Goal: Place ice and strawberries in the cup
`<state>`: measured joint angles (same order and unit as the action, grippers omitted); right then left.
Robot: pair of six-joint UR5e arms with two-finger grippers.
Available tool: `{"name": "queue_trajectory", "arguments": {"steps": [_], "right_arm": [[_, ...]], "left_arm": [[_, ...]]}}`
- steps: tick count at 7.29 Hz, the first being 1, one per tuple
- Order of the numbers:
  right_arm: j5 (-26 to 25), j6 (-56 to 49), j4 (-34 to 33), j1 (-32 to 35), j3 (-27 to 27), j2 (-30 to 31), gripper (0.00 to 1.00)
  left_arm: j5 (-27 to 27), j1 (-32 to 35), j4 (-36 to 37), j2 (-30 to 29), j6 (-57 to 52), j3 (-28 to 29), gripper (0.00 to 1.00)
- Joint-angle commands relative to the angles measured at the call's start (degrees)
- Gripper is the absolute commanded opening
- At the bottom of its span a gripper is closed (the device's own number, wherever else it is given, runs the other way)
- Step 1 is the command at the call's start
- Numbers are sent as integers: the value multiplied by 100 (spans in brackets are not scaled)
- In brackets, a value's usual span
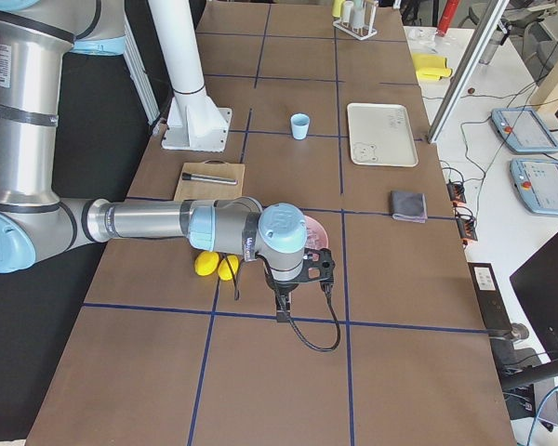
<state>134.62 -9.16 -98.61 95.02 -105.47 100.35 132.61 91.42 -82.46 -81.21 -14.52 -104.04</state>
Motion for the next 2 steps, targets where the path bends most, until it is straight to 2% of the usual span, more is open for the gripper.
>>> {"name": "queue_trajectory", "arguments": {"steps": [1, 2], "right_arm": [[-5, 2, 0, -1, -9, -7, 100], [-6, 2, 0, -1, -9, -7, 100]], "left_arm": [[-24, -2, 2, 0, -15, 6, 100], [-33, -2, 2, 0, -15, 6, 100]]}}
